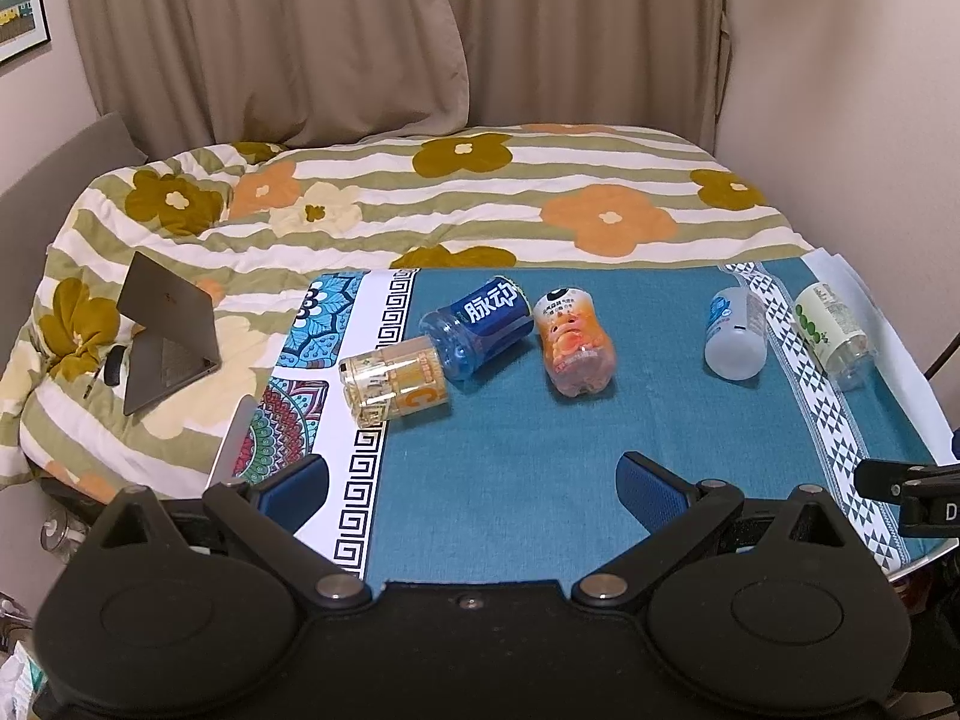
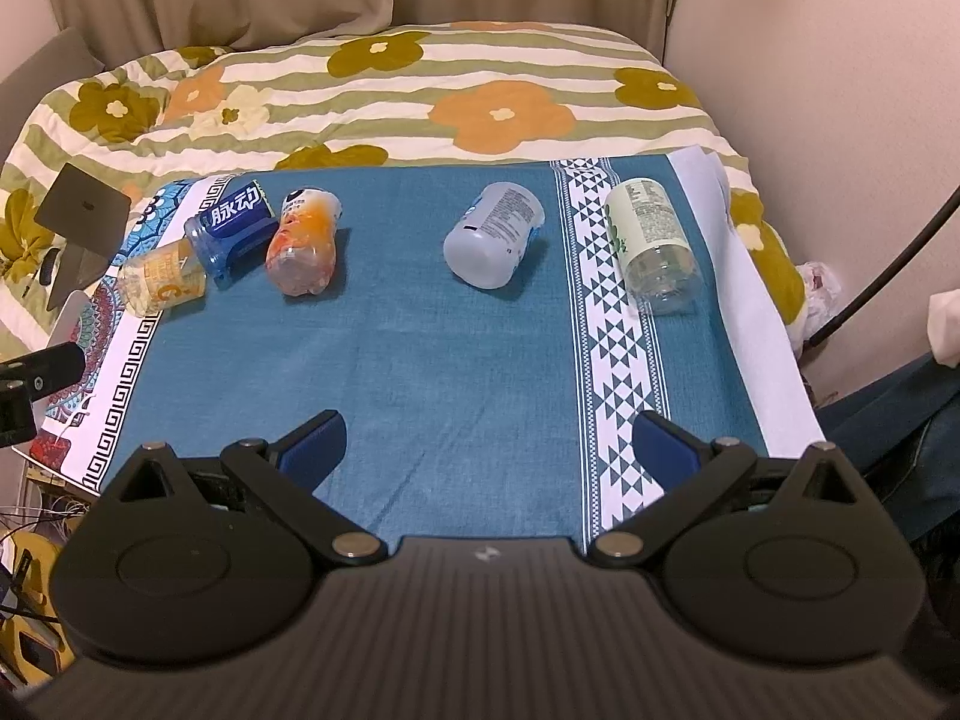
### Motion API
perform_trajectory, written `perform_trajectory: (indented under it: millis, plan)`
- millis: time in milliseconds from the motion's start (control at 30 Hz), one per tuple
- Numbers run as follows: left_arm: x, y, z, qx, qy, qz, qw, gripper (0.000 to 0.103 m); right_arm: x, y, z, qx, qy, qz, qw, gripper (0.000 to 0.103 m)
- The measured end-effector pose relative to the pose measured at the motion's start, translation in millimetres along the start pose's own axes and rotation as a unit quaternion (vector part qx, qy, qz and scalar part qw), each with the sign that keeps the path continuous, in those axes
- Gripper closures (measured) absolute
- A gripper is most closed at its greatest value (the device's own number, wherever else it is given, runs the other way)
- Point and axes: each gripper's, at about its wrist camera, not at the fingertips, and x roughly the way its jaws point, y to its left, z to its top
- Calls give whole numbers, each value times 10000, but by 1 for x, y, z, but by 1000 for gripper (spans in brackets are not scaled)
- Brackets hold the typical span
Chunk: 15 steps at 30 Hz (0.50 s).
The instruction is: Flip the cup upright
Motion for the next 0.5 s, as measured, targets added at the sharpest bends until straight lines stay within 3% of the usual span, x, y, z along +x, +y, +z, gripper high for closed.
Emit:
perform_trajectory:
  millis: [500]
  plan:
    - [-2, -1, 2, 17, -31, 0, 10000, 0, -1, 1, 0, 11, 2, 10, 10000, 0]
